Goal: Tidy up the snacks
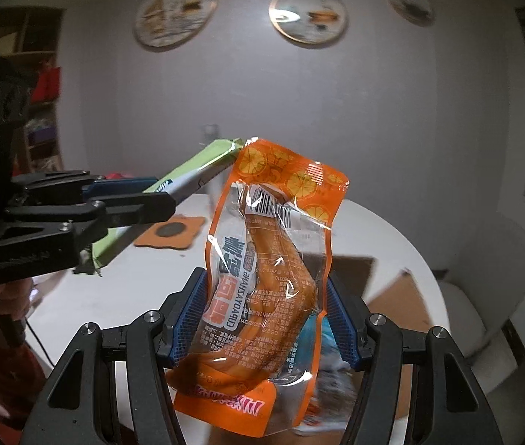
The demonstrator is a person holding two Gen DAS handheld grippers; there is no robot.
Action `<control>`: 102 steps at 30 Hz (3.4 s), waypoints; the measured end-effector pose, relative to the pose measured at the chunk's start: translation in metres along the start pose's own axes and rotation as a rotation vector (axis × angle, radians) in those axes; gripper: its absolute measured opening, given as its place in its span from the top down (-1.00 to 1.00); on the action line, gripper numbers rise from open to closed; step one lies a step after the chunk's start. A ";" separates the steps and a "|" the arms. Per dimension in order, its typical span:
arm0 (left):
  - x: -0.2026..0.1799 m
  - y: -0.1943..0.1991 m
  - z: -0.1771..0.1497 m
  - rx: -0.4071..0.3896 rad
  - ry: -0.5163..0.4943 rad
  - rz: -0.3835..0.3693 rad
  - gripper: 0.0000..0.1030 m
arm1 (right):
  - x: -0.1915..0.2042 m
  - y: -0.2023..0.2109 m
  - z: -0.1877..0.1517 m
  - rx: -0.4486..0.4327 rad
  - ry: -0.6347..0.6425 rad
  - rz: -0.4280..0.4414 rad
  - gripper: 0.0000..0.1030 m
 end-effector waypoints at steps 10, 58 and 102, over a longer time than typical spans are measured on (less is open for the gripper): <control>-0.021 -0.053 0.005 0.070 0.012 -0.026 0.55 | -0.043 -0.030 -0.029 0.092 -0.060 -0.033 -0.14; -0.044 -0.094 -0.020 0.191 -0.027 -0.080 -0.57 | -0.028 -0.045 -0.046 0.228 0.148 -0.055 -0.74; 0.072 0.029 -0.094 -0.080 0.264 0.440 -0.98 | 0.020 0.002 -0.013 -0.190 0.079 0.045 -1.00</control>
Point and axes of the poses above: each gripper's, at about its wrist camera, not at the fingertips, and y roughly against the way its jaws point, x to its left, z to its top, the point moved 4 cm from there along -y, roughly the way its jaws point, and after that the axes turned 2 degrees about y, right-handed, at the moved point
